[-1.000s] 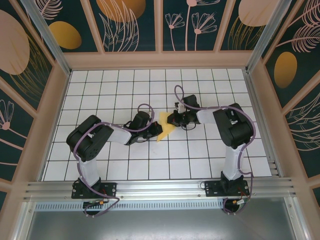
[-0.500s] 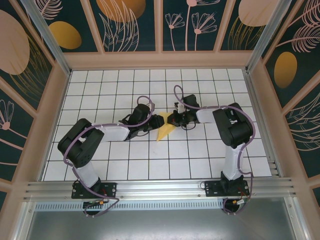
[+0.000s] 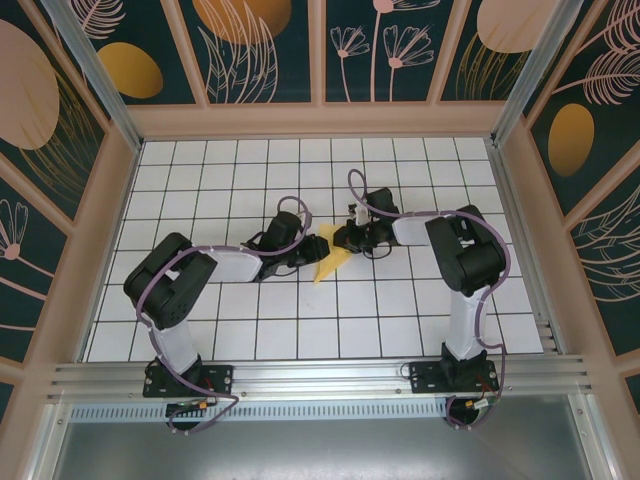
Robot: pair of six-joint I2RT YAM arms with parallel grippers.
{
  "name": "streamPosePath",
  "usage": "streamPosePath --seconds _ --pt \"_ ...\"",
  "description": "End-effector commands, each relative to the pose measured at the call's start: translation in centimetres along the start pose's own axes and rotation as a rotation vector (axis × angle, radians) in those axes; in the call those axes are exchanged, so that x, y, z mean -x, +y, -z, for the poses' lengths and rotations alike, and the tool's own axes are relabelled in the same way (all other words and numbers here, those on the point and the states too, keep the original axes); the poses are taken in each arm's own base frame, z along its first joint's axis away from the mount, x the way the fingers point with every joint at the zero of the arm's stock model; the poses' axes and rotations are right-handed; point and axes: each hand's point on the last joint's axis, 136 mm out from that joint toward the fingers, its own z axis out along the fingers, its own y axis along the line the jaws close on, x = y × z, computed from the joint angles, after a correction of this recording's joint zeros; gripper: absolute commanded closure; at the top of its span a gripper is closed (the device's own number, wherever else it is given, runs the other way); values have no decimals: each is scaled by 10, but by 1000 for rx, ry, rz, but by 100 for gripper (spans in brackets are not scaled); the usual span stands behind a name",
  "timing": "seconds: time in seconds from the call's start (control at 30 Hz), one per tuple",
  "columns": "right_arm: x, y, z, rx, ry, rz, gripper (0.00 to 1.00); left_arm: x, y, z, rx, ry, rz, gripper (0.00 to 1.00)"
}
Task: Fold a paper plane with a square sheet of paper (pick it up from the middle)
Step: Fourth fold the wing at the center of the table.
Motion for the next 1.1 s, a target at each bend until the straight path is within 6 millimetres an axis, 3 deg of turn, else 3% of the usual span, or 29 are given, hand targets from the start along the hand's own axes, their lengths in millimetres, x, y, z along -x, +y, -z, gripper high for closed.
streamPosePath --seconds 0.0,0.3,0.47,0.6,1.07 --pt "6 -2 1 -17 -8 11 85 0 -4 -7 -43 9 6 79" --pt "19 22 19 -8 -54 56 82 0 9 -8 16 3 10 79" --pt "16 6 33 -123 -94 47 79 2 8 -4 22 -11 10 79" --pt "6 -5 28 -148 -68 19 76 2 5 0 13 -21 14 79" --pt "-1 -10 6 -164 -14 15 68 4 6 9 13 -56 48 70"
